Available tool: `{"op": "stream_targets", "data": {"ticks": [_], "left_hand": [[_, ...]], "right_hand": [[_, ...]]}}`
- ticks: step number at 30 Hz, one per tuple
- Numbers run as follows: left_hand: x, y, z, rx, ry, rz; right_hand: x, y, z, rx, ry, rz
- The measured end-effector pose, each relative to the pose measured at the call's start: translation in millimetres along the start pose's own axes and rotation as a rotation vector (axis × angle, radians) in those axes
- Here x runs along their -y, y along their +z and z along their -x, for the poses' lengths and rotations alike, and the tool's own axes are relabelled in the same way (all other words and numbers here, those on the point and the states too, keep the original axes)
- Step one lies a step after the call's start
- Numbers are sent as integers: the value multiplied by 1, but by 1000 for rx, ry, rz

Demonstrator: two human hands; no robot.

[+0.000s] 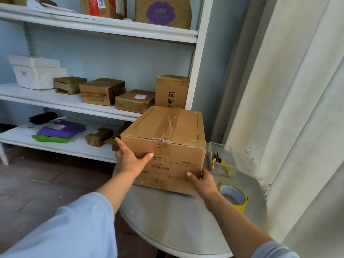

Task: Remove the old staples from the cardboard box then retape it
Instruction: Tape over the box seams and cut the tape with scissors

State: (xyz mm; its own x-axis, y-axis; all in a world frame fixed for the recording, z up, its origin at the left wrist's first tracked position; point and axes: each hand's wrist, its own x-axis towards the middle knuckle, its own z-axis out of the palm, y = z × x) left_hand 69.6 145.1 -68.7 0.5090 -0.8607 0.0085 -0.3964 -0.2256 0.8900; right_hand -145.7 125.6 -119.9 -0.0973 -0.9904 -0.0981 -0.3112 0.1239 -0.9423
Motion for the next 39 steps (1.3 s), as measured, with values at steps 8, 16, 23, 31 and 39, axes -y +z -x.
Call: {"op": "stream_targets", "data": {"ticks": [8,16,23,31,39], "left_hand": [[-65,-22,-10,-246,343,-58],[-136,-54,-30,-163,485,-247],[-142,-70,-51,117,580,-683],[-166,-91,-79,45,670,-555],[-123,-30,-63,-420,710,-146]], "right_hand": [[70,-21,6,-283,-241,-146],[146,-50,17,-302,-494,-350],[171,-45,11,-351,-565,-351],[215,-51,-12,-307,-706,-400],[153,-61,-38,-46,-397,-257]]}}
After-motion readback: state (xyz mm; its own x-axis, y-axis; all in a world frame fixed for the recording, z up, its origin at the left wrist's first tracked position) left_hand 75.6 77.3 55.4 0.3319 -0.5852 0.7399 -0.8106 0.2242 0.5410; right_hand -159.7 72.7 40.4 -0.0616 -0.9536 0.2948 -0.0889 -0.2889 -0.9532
